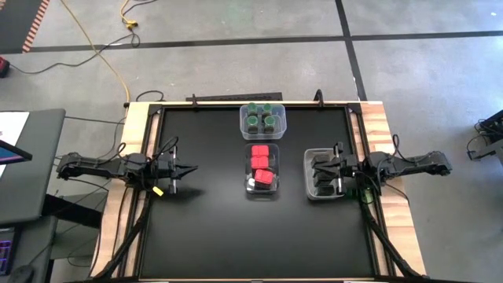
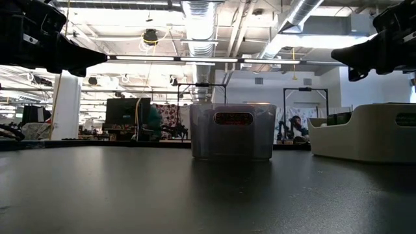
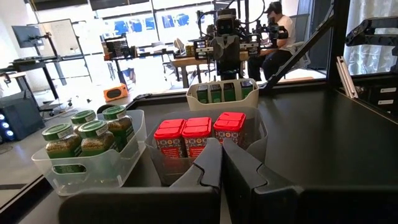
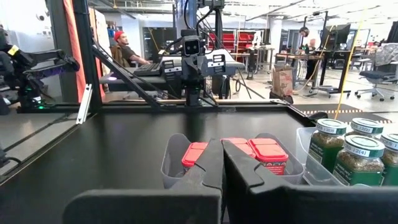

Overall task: Sort spices by type
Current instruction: Return to Home Position

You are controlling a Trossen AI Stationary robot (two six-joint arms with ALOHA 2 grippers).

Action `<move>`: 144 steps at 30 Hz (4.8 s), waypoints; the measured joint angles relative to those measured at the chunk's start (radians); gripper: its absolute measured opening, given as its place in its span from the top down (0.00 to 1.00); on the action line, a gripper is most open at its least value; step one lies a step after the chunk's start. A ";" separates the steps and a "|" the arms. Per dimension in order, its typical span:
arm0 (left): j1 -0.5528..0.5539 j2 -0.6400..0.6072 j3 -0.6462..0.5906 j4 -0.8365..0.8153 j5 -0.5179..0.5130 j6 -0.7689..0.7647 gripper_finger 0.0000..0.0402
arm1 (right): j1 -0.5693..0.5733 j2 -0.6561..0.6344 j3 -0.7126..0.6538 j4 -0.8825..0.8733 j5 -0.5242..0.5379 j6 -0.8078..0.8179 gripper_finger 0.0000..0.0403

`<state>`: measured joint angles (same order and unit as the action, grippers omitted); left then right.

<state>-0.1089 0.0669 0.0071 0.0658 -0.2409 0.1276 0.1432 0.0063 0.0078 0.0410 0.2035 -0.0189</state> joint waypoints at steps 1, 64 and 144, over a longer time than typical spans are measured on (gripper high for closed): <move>0.000 0.000 0.000 0.000 0.000 0.000 1.00 | 0.000 0.000 0.000 0.000 0.000 0.000 0.94; 0.000 0.000 0.000 0.000 0.000 0.000 1.00 | 0.000 0.000 0.000 0.000 -0.001 0.001 0.91; -0.074 -0.001 0.000 -0.029 0.279 0.000 1.00 | 0.000 0.000 0.000 0.003 -0.001 0.001 0.91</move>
<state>-0.1833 0.0662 0.0071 0.0372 0.0386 0.1276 0.1432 0.0059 0.0078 0.0444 0.2028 -0.0177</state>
